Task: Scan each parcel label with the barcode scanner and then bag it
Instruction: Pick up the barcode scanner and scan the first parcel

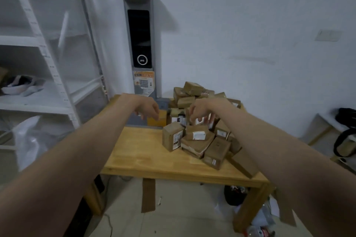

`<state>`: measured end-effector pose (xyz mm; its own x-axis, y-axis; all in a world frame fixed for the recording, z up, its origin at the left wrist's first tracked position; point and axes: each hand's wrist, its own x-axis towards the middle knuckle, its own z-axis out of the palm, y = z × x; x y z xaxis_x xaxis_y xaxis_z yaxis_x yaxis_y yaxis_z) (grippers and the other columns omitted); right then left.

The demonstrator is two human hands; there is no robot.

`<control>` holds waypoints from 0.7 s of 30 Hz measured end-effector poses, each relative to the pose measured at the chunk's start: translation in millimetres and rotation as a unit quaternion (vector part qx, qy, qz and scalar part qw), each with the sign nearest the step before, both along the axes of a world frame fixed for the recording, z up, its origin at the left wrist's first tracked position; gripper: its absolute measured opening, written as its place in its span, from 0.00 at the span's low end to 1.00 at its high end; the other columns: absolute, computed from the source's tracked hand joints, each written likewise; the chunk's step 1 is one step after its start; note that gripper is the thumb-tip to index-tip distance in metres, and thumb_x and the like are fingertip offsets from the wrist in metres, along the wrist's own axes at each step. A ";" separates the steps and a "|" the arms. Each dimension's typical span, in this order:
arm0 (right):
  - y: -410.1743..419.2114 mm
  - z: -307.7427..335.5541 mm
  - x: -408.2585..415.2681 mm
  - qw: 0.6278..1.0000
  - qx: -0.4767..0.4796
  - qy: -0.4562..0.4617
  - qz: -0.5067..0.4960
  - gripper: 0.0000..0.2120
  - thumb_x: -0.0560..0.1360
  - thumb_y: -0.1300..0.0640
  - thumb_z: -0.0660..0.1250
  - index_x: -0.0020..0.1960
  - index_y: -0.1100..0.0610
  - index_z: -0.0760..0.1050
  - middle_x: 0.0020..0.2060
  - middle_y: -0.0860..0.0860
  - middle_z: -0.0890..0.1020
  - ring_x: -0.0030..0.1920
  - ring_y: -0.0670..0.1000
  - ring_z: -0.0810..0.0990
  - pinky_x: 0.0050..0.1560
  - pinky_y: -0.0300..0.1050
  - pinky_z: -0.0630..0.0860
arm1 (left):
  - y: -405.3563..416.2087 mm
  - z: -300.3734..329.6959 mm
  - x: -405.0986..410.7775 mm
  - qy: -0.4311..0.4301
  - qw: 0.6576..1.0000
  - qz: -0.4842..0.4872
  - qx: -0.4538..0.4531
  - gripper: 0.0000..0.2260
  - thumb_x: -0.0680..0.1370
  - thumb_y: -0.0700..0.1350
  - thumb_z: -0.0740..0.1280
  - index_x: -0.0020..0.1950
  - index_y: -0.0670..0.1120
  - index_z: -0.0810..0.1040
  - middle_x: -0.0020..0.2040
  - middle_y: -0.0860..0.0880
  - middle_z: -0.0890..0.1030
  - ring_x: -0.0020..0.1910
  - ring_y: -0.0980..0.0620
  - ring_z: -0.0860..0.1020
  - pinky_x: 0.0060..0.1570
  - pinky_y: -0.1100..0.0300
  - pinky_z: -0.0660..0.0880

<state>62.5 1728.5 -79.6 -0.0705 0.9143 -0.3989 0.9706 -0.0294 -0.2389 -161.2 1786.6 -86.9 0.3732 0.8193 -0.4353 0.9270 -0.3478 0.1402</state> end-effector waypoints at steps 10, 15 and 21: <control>120.7 -30.1 59.6 0.994 0.000 0.023 -0.104 0.15 0.80 0.51 0.66 0.65 0.55 0.75 0.42 0.55 0.82 0.39 0.55 0.81 0.40 0.46 0.82 | 149.6 -16.8 57.1 0.010 0.995 -0.098 -0.006 0.24 0.79 0.56 0.67 0.72 0.50 0.70 0.56 0.51 0.77 0.52 0.51 0.80 0.59 0.49 0.78; 170.0 -64.8 87.4 0.985 -0.007 0.051 -0.164 0.13 0.82 0.53 0.62 0.64 0.55 0.72 0.50 0.55 0.82 0.39 0.53 0.81 0.34 0.41 0.77 | 210.2 -57.0 90.5 0.004 0.992 -0.122 -0.043 0.25 0.78 0.57 0.68 0.73 0.51 0.69 0.65 0.50 0.75 0.52 0.52 0.79 0.56 0.53 0.78; 237.2 -124.1 120.1 0.978 -0.029 0.092 -0.183 0.12 0.81 0.53 0.64 0.61 0.58 0.75 0.49 0.56 0.83 0.43 0.56 0.85 0.38 0.44 0.82 | 283.4 -95.5 133.1 0.009 0.988 -0.132 -0.074 0.23 0.78 0.56 0.67 0.71 0.51 0.71 0.62 0.52 0.74 0.55 0.51 0.79 0.59 0.52 0.76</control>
